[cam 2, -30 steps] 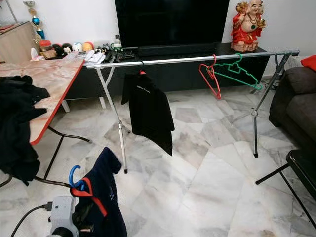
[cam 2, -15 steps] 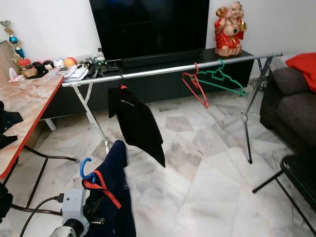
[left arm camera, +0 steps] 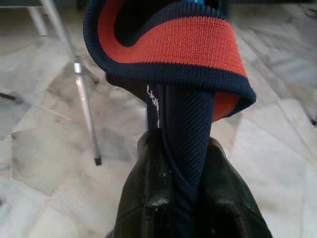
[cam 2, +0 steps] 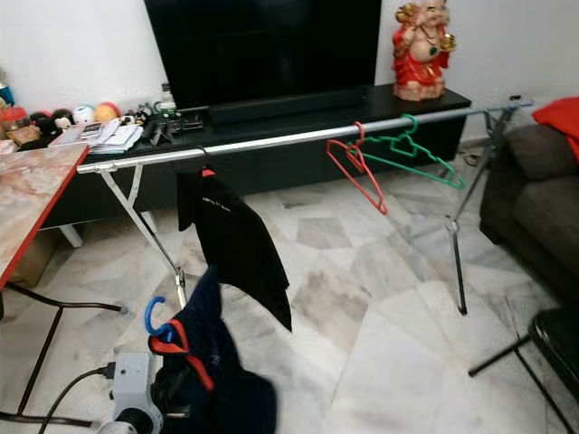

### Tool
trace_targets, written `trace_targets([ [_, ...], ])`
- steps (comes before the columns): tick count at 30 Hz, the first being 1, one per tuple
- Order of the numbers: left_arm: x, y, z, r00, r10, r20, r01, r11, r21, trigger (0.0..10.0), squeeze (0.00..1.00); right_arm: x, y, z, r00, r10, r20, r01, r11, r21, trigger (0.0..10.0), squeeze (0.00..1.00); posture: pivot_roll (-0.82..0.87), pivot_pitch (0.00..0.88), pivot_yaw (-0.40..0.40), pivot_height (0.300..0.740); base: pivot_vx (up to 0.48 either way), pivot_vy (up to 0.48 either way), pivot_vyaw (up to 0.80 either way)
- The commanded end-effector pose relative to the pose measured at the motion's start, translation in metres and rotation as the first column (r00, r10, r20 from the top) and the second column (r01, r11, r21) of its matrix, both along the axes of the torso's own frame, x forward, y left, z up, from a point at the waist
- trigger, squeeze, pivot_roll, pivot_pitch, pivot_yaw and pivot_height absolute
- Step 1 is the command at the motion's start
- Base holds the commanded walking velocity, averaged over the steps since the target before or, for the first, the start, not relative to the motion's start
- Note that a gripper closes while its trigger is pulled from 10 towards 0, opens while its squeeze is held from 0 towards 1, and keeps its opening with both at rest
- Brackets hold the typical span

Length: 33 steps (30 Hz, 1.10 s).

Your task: Hang hanger

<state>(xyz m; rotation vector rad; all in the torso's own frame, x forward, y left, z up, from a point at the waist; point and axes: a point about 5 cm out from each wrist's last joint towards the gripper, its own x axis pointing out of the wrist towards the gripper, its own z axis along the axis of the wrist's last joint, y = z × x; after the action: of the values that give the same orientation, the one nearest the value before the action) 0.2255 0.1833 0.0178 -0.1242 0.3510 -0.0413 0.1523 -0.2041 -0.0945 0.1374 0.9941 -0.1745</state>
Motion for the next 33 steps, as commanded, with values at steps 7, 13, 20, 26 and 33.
trace_targets([
  [7,0.002,0.017,0.004,0.992,0.124,0.028,-0.125,0.992,0.006,10.0,0.0,-0.001,-0.003,0.0,0.998,0.062,-0.015,-0.062,0.998,-0.001,10.0,0.0,-0.02,0.022,0.02,0.74,0.286,0.0,0.0],
  [13,0.002,0.017,0.003,0.991,0.128,0.022,-0.128,0.992,-0.021,10.0,0.0,0.0,-0.007,0.002,0.996,0.089,-0.01,-0.089,0.996,-0.014,10.0,0.0,-0.03,0.025,0.02,0.74,0.0,0.0,0.53],
  [20,0.002,0.013,0.001,0.995,0.103,0.012,-0.102,0.995,-0.013,10.0,0.0,-0.001,-0.003,0.001,0.995,0.102,-0.004,-0.102,0.995,-0.008,10.0,0.0,-0.03,0.028,0.027,0.74,0.0,0.0,0.79],
  [26,0.004,0.011,0.0,0.997,0.078,0.012,-0.078,0.997,-0.012,10.0,0.0,-0.003,0.009,-0.002,0.996,0.084,-0.004,-0.084,0.996,0.016,10.0,0.0,-0.04,0.023,0.019,0.74,0.0,0.0,0.0],
  [33,0.005,0.012,-0.002,0.995,0.099,0.015,-0.099,0.995,-0.011,10.0,0.0,0.001,0.017,-0.002,0.995,0.095,0.011,-0.095,0.995,0.028,10.0,0.0,-0.03,0.008,-0.015,0.74,0.0,0.0,0.0],
])
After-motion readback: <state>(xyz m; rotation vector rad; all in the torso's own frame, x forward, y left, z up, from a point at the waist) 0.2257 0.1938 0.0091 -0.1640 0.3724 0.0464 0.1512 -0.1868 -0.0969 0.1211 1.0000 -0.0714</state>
